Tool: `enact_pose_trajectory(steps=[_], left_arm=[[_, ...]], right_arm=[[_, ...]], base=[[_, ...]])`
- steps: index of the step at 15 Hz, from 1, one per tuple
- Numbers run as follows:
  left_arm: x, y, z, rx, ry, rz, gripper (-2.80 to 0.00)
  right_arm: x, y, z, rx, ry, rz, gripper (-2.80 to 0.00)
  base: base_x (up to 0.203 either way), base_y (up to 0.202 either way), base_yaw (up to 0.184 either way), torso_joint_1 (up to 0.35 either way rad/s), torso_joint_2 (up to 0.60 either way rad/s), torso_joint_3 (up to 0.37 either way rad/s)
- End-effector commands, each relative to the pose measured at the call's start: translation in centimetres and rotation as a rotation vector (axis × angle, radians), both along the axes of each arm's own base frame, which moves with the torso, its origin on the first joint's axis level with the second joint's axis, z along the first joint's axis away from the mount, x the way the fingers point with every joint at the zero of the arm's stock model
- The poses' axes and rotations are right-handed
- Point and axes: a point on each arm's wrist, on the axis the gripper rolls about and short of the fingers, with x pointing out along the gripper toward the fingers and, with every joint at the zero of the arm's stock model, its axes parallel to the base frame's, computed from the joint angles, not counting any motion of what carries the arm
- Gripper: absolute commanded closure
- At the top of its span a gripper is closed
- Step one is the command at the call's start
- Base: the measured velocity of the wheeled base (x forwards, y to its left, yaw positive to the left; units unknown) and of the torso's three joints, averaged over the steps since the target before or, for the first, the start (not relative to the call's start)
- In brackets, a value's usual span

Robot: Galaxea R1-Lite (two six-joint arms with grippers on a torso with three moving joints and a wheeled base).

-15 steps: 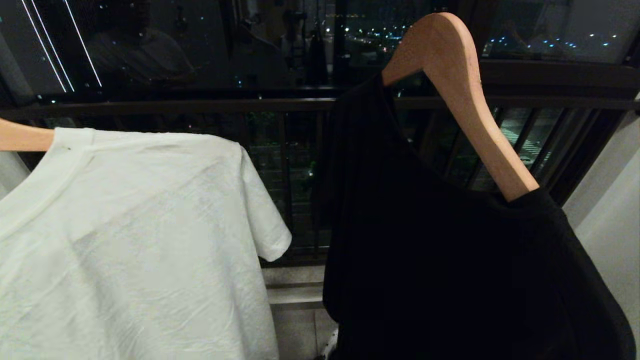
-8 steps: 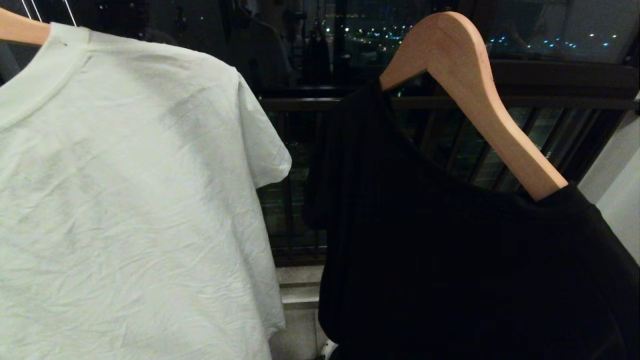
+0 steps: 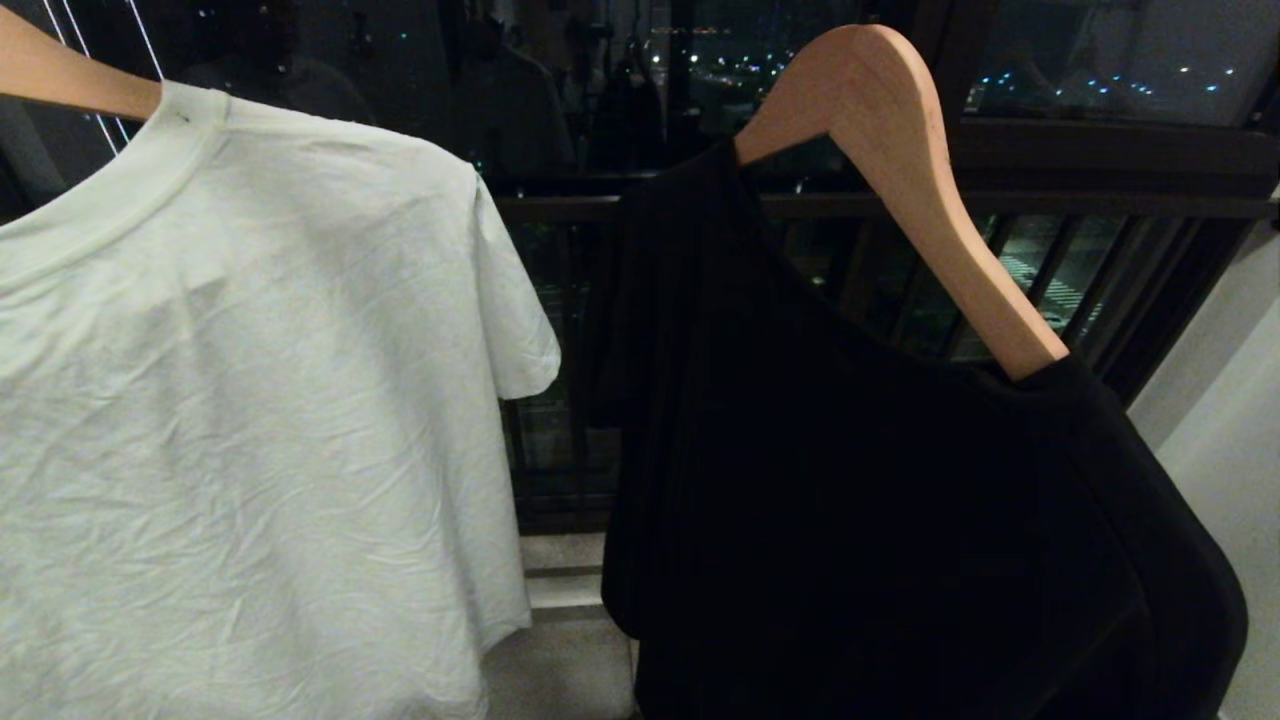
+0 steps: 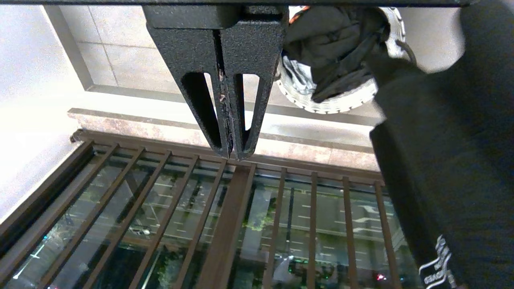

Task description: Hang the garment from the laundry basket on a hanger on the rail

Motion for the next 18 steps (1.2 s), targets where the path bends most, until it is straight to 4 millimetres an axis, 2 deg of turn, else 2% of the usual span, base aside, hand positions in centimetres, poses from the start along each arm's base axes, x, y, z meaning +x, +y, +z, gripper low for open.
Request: enact_pose_trajectory(steps=[1,6,11,15,16,18], left_arm=[[0.0,0.1,-0.2,0.004,0.003,0.017,0.00],[0.3,0.3,-1.1,0.036,0.040,0.056,0.00],[1.3,0.0,-1.1,0.055,0.066,0.058,0.00],[1.3,0.0,-1.4,0.066,0.084,0.060,0.00],[1.3,0.0,-1.3,0.064,0.081,0.060,-2.80],[1.3,0.0,-1.3,0.063,0.075,0.058,-2.80]], right_arm=[[0.0,0.0,0.0,-0.001,0.002,0.001,0.00],[0.0,0.0,0.0,-0.001,0.000,0.000,0.00],[0.0,0.0,0.0,0.001,0.001,0.000,0.00],[0.0,0.0,0.0,0.002,0.002,0.000,0.00],[0.0,0.0,0.0,0.002,0.000,0.000,0.00],[0.0,0.0,0.0,0.002,0.000,0.001,0.00]], base=[[0.000,0.000,0.000,0.000,0.00,0.000],[0.000,0.000,0.000,0.000,0.00,0.000],[0.000,0.000,0.000,0.000,0.00,0.000],[0.000,0.000,0.000,0.000,0.00,0.000],[0.000,0.000,0.000,0.000,0.00,0.000],[0.000,0.000,0.000,0.000,0.00,0.000]])
